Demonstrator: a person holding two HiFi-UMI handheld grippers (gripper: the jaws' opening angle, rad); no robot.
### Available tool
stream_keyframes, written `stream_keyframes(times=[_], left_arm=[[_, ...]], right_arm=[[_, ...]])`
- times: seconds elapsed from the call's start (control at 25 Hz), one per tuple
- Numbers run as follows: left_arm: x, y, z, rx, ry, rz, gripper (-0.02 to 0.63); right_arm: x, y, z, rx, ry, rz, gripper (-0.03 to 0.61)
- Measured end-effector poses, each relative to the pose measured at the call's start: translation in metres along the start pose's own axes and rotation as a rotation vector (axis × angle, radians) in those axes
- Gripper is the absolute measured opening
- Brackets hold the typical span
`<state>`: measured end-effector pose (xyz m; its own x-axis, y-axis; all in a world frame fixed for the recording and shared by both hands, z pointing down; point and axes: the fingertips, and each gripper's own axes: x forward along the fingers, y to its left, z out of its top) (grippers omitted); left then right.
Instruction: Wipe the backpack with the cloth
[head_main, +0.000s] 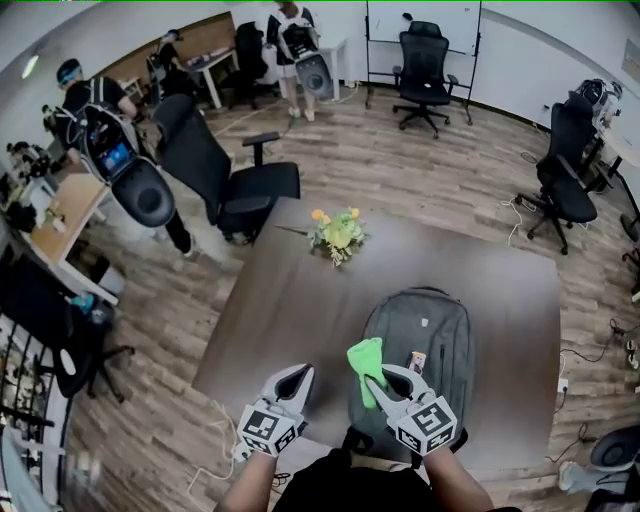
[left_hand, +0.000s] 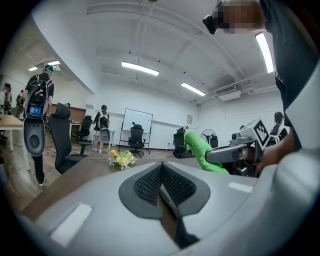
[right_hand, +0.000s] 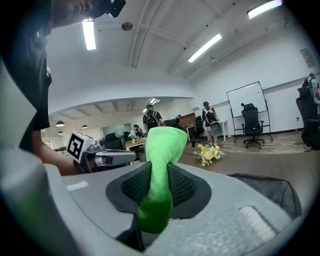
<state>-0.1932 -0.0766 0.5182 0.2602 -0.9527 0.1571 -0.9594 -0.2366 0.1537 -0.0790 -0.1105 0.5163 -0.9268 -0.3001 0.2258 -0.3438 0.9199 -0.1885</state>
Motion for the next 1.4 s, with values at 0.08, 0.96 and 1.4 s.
stream_keyframes(times=[0.08, 0.96, 1.4], left_arm=[[0.006, 0.017, 0.002, 0.005, 0.001, -0.012, 0.020], [0.080, 0.070, -0.008, 0.026, 0.055, -0.125, 0.020], [0.102, 0.068, -0.026, -0.001, 0.083, -0.104, 0.020]], right_arm=[[0.009, -0.007, -0.001, 0.010, 0.003, -0.034, 0.094], [0.030, -0.131, -0.031, 0.151, 0.072, -0.561, 0.094], [0.058, -0.187, -0.071, 0.181, 0.210, -0.601, 0.094]])
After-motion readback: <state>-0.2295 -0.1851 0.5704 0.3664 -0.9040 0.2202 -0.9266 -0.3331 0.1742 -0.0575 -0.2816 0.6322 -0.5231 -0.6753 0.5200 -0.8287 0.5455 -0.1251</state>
